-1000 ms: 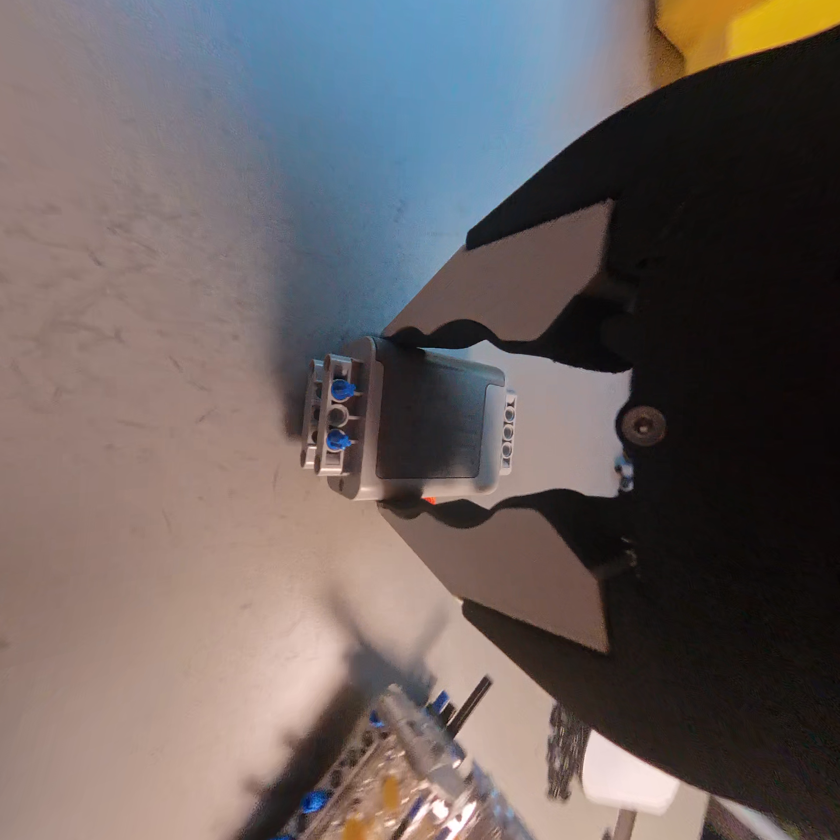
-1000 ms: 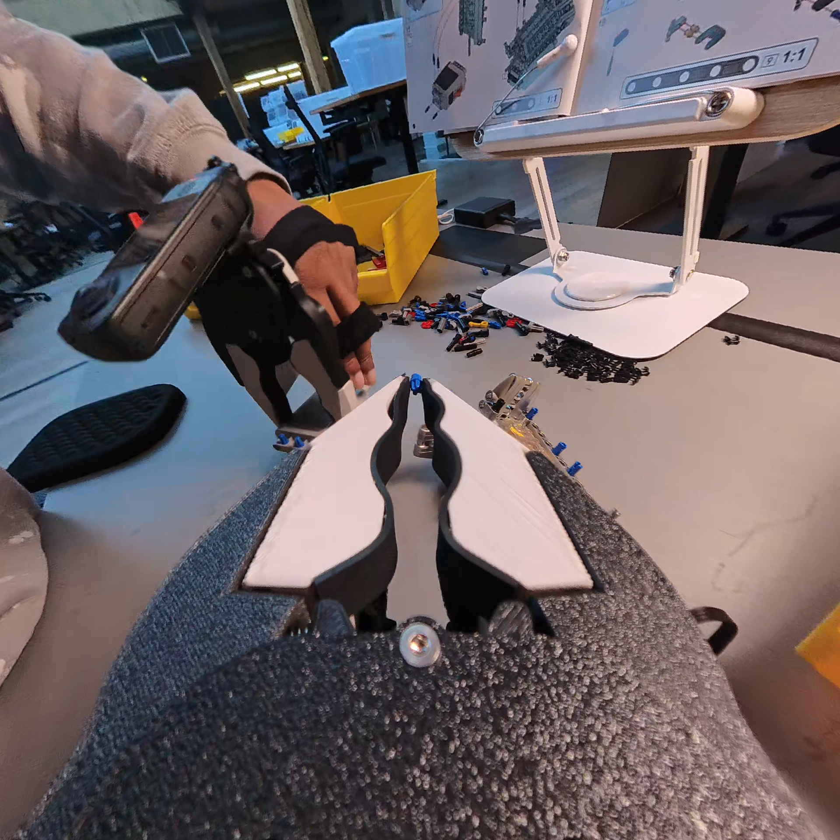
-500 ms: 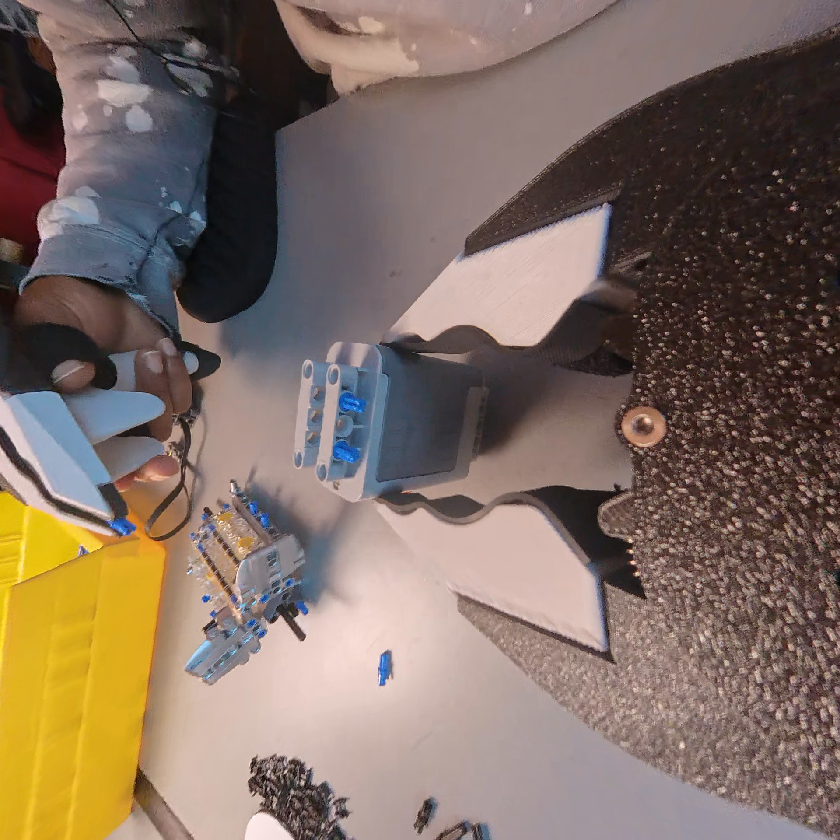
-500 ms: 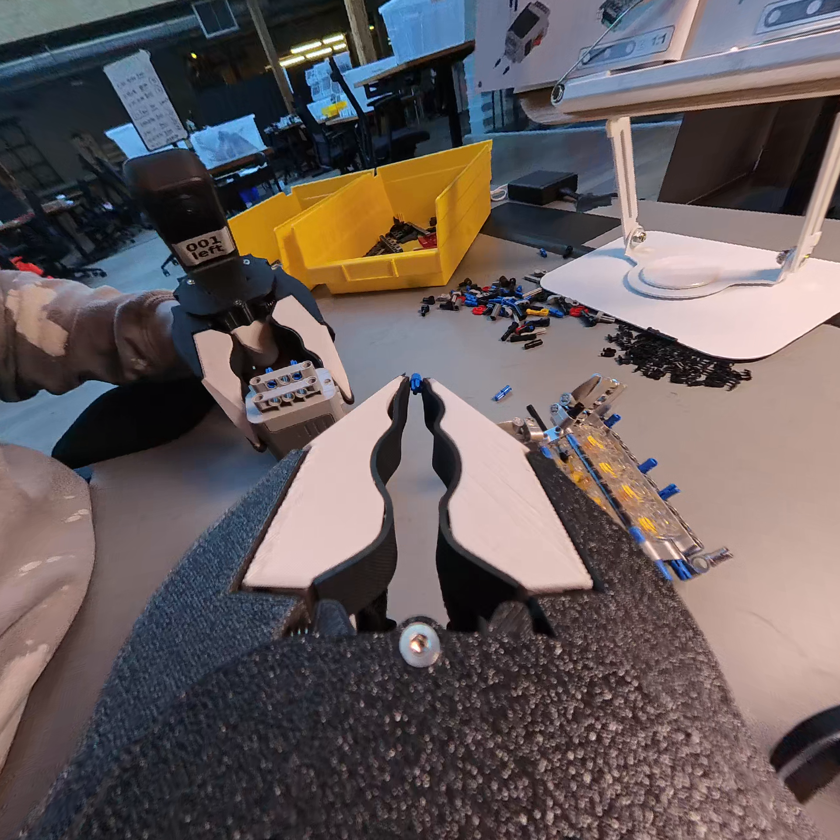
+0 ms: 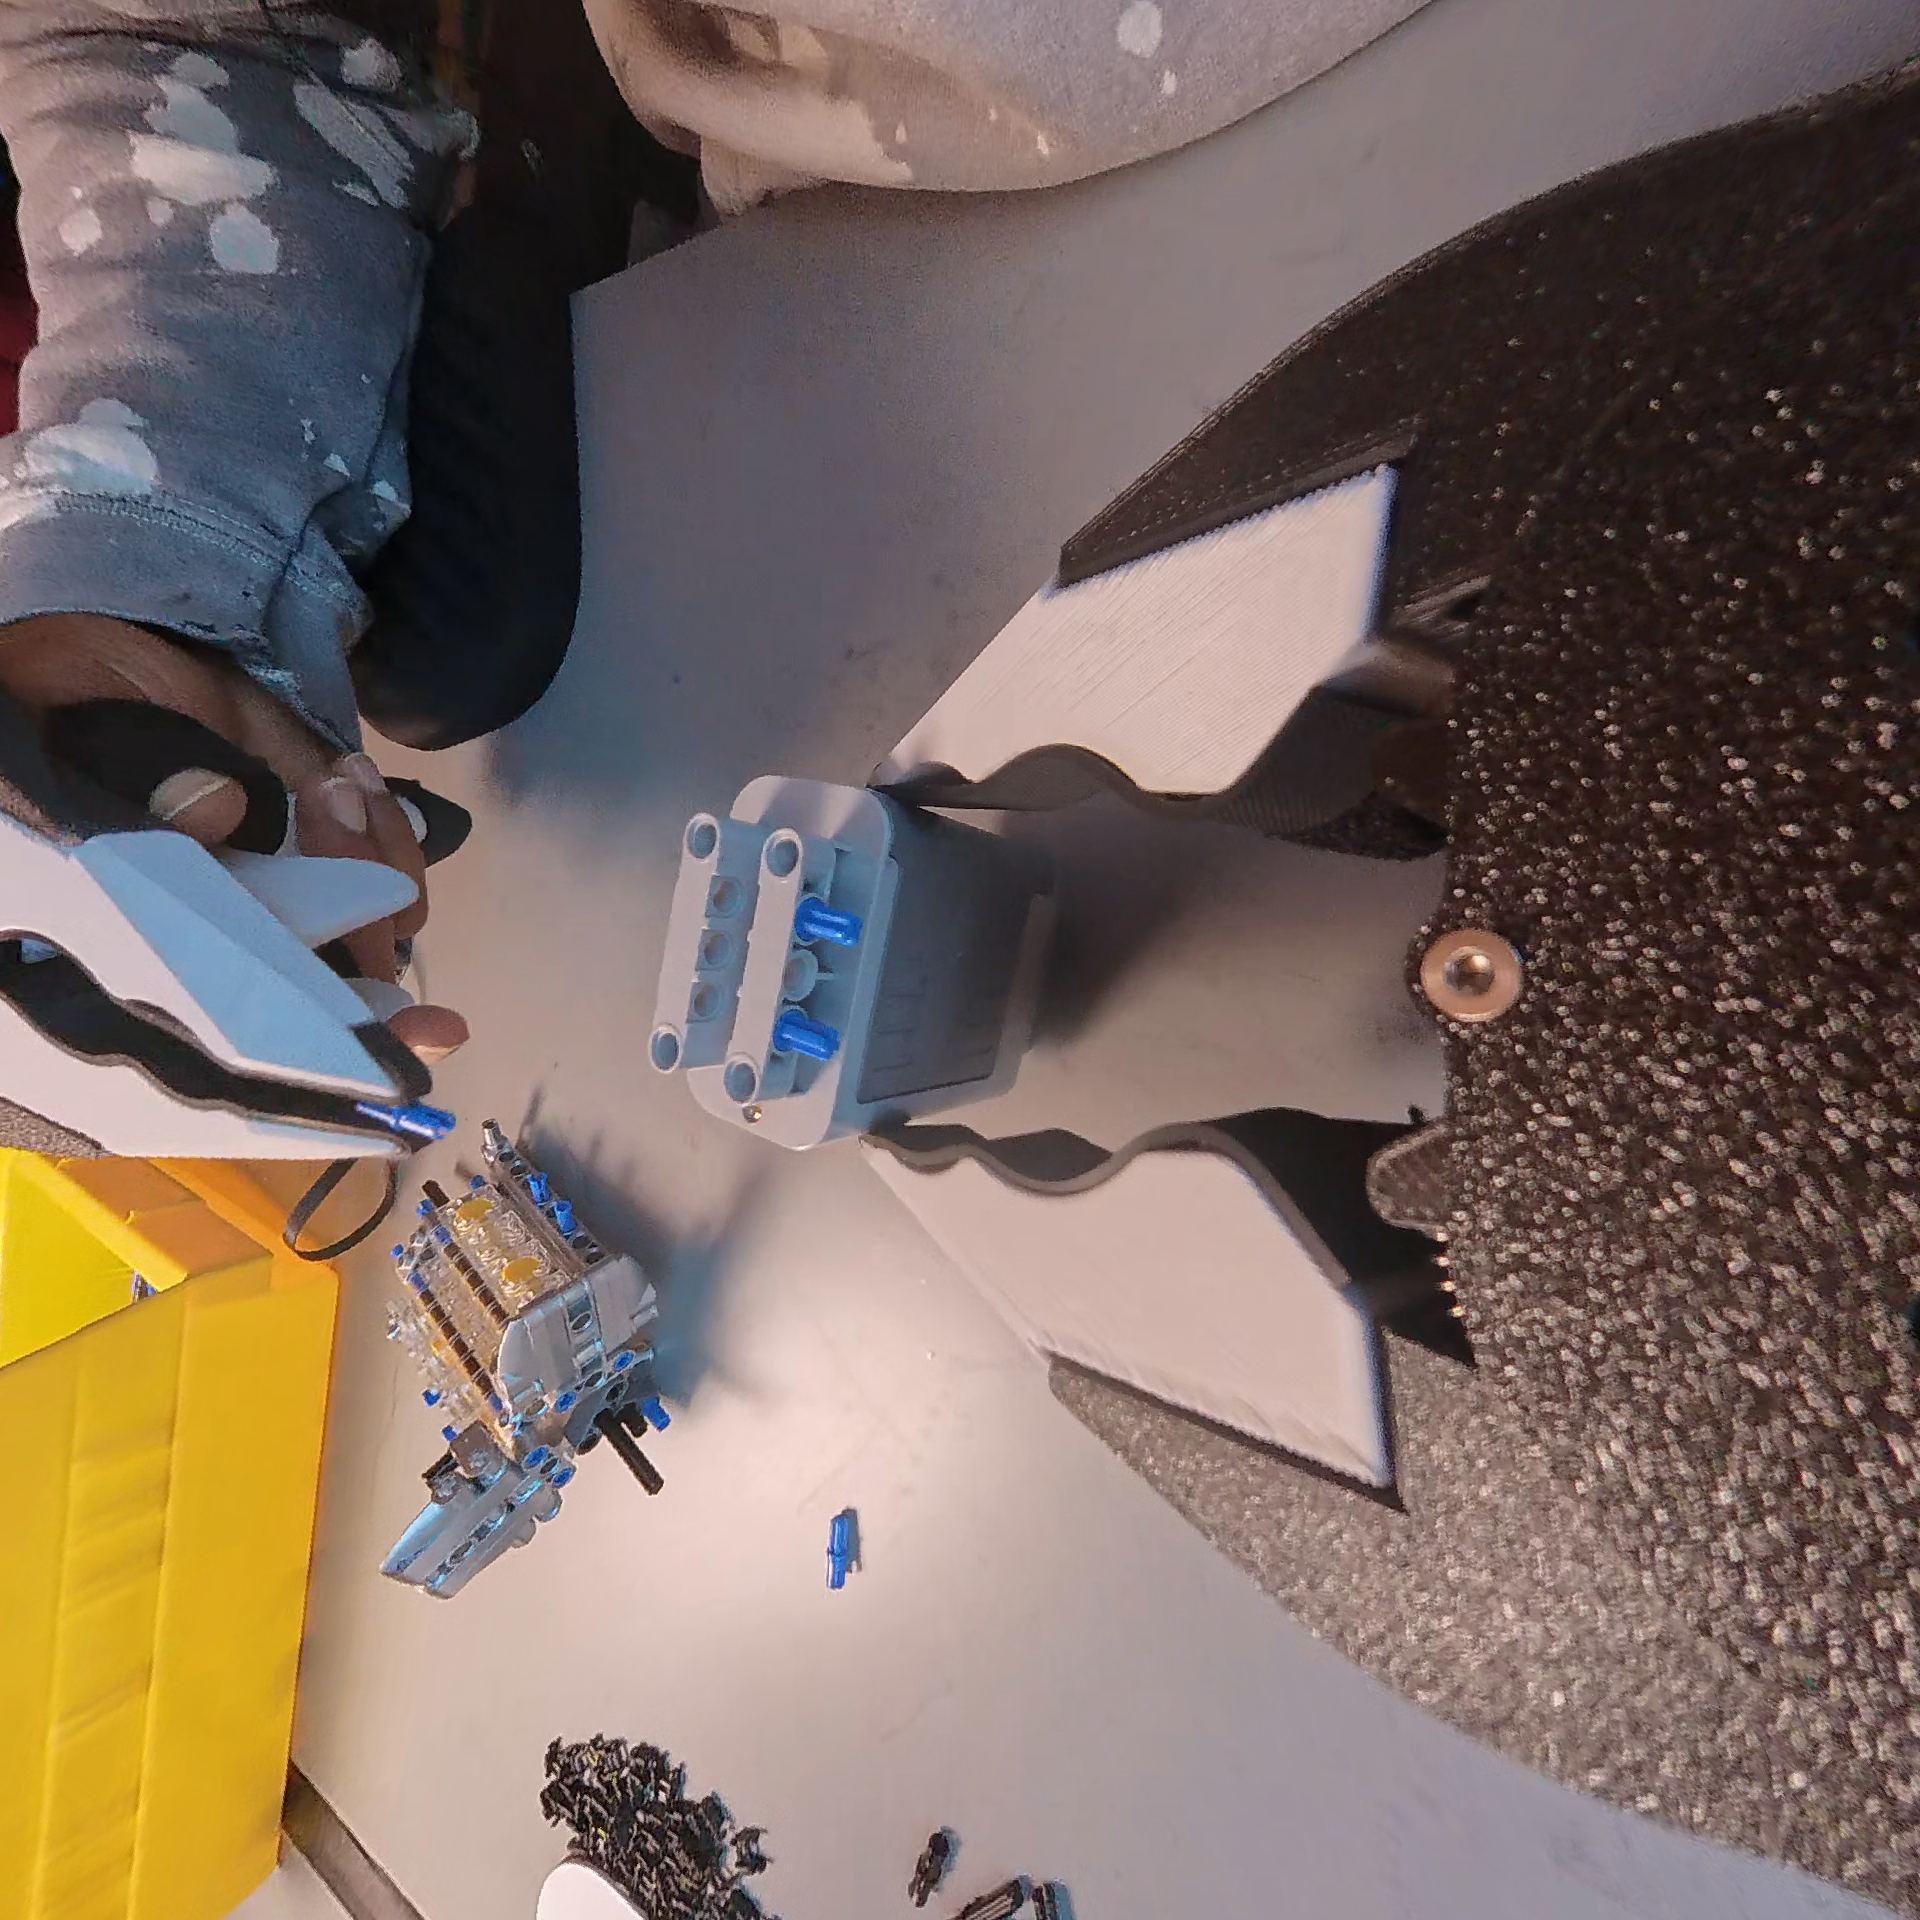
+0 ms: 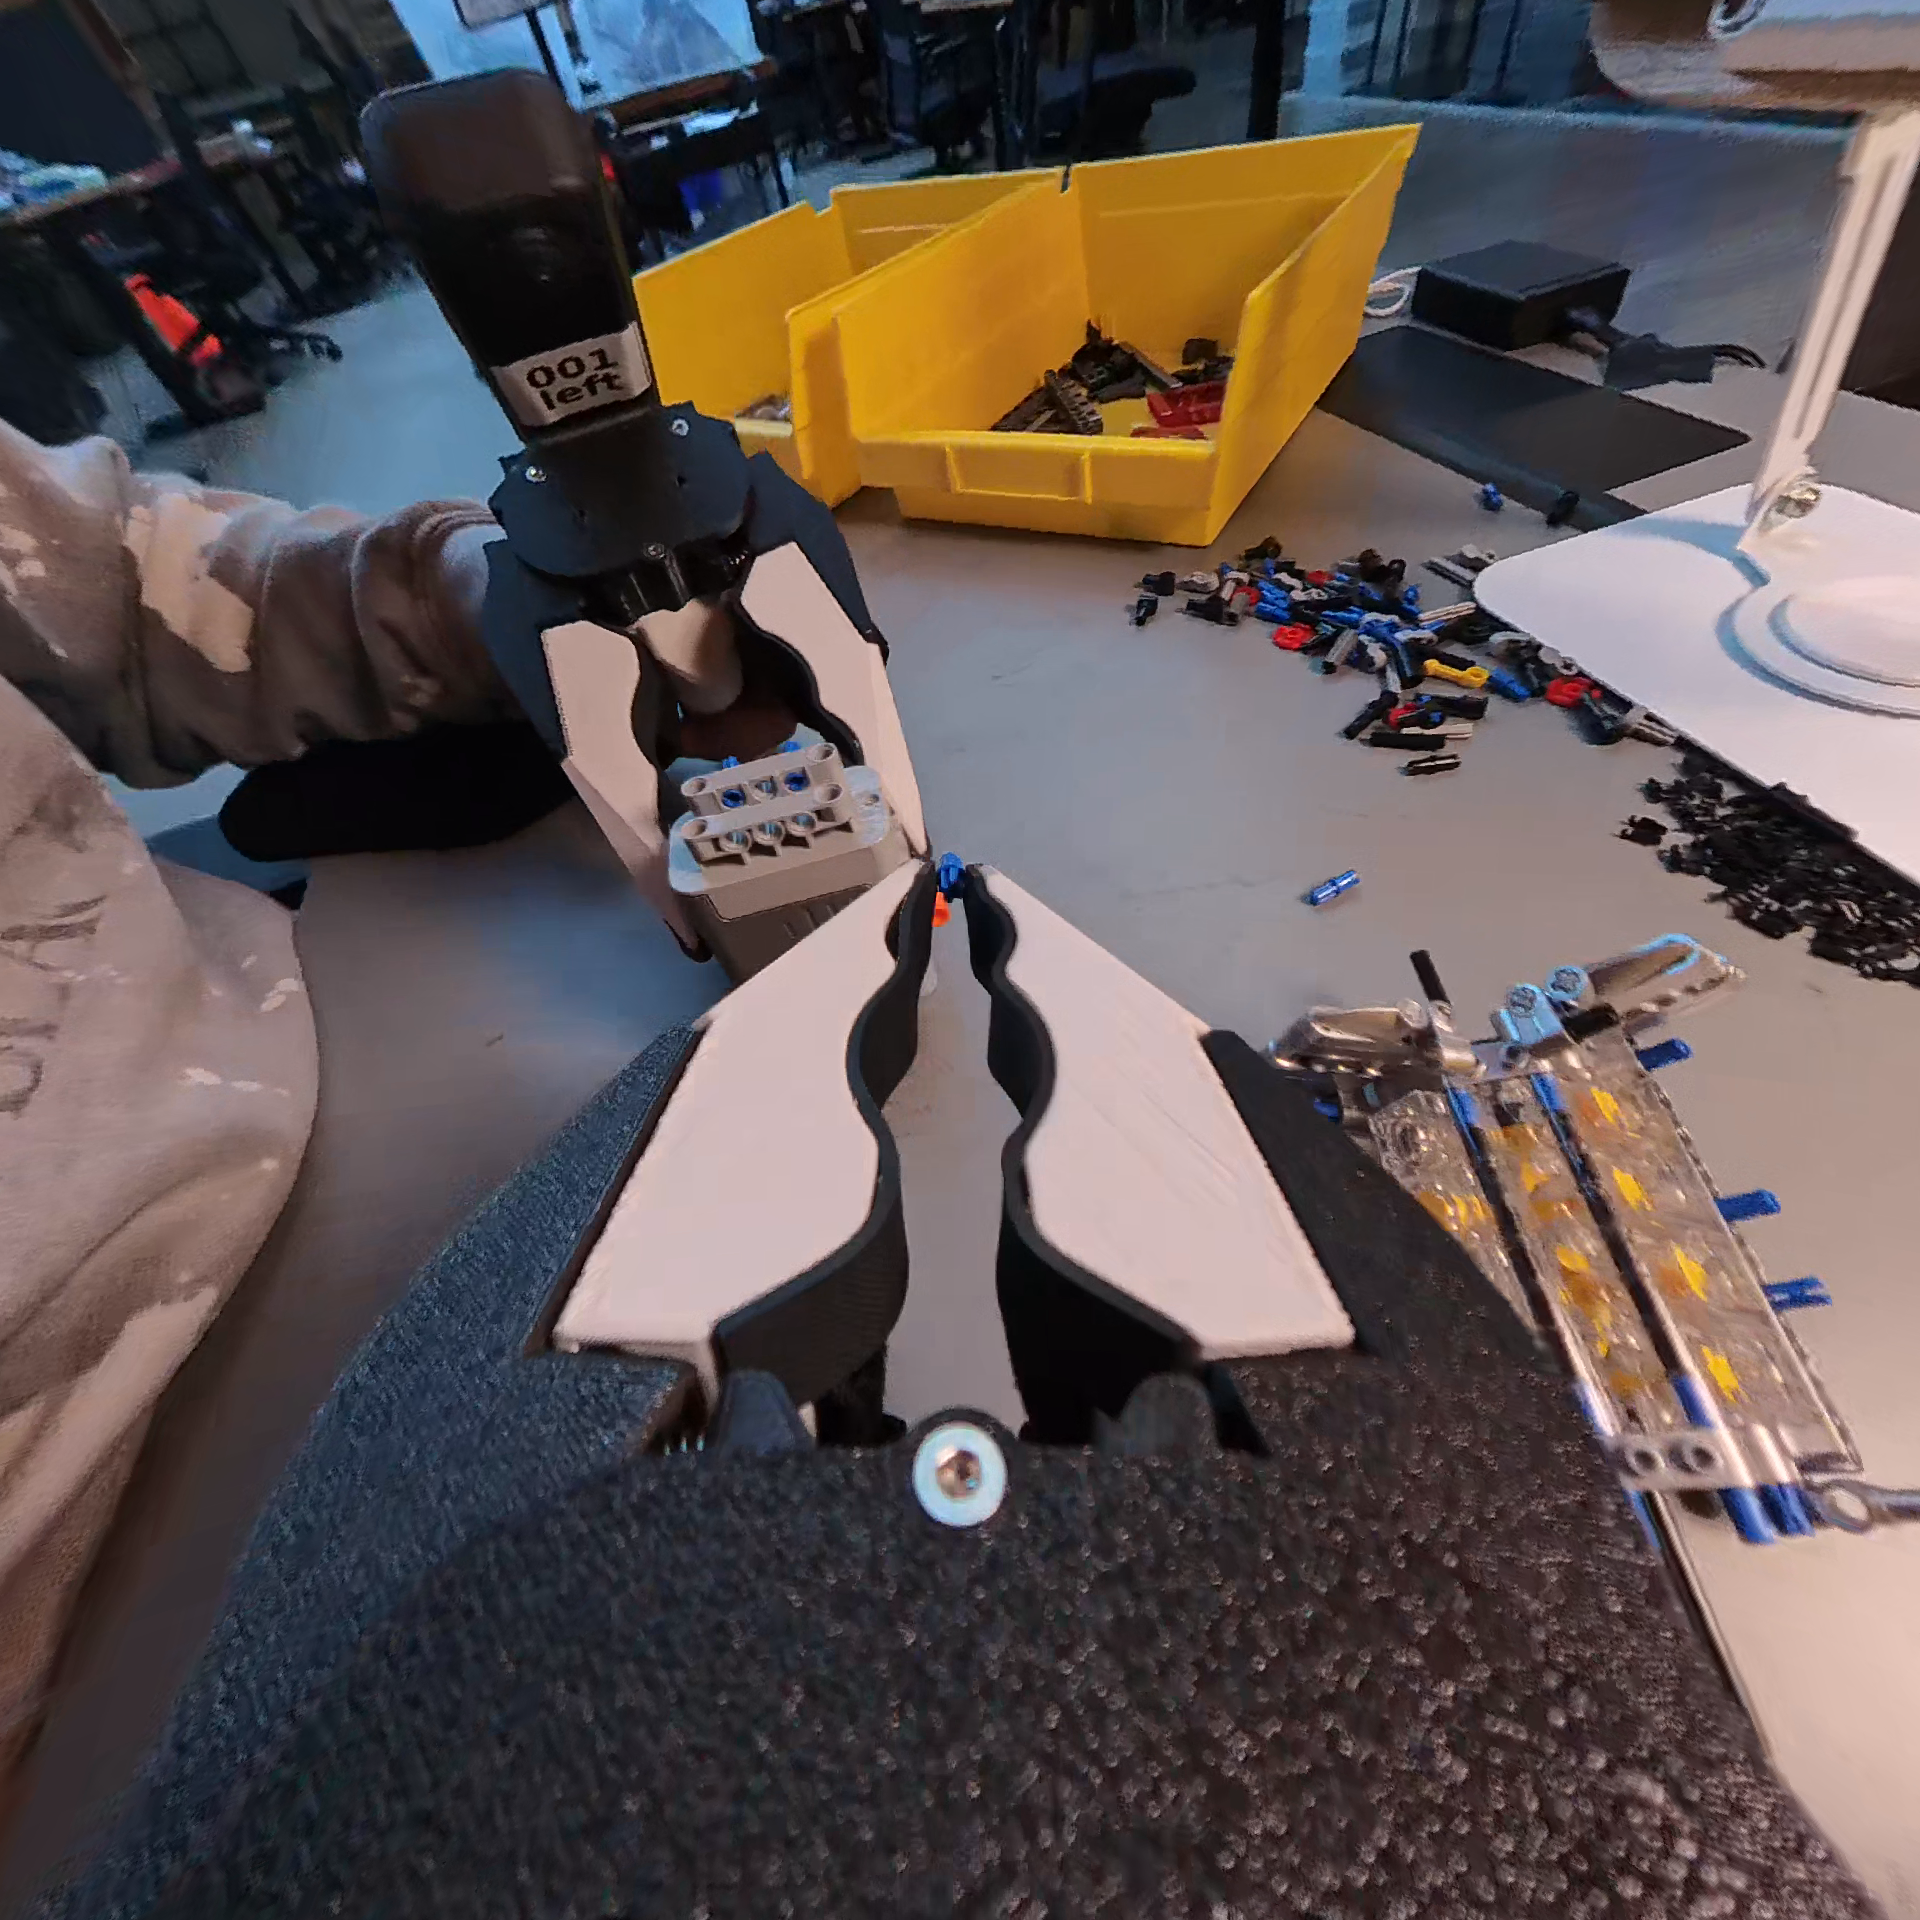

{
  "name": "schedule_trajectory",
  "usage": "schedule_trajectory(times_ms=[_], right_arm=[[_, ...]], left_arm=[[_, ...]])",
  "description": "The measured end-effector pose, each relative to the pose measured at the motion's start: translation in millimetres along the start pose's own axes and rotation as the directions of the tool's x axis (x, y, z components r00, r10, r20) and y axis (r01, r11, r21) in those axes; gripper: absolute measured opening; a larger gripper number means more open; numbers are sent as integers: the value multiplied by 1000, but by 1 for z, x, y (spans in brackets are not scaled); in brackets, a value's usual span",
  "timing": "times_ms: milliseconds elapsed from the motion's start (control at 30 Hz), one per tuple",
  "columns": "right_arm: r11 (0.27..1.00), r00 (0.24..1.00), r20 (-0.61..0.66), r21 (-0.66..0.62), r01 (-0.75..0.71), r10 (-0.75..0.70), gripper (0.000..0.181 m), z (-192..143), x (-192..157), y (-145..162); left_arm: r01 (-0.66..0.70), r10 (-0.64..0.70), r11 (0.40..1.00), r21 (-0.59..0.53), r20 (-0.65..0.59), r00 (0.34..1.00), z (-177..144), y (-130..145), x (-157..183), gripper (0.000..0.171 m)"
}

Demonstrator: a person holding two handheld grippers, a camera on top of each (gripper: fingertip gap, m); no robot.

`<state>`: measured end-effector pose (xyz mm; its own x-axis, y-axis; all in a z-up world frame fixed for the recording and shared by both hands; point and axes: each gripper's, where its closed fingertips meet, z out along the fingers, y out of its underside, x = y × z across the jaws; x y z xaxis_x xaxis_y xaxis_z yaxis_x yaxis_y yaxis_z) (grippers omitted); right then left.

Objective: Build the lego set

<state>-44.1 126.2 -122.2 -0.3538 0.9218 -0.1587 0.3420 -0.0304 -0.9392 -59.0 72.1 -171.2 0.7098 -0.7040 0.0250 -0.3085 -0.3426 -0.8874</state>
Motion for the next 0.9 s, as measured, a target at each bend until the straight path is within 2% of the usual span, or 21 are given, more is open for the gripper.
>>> schedule_trajectory(times_ms=[167,367,567,900], right_arm=[[962,976,116,-182,204,-185,5,11,-22,-15],[809,902,266,-406,425,-340,4,30,-38,-19],[689,865,352,-526,498,-357,4,42,-41,-5],[610,850,383,-593,526,-361,4,37,-48,-1]], left_arm=[[15,-15,1000,-4,10,1000,7,-3,8,59],[3,-3,1000,4,18,1000,8,-3,10,59],[-8,8,1000,2,-6,1000,7,-2,15,58],[-33,33,999,5,-52,998,6,-2,25,59]])
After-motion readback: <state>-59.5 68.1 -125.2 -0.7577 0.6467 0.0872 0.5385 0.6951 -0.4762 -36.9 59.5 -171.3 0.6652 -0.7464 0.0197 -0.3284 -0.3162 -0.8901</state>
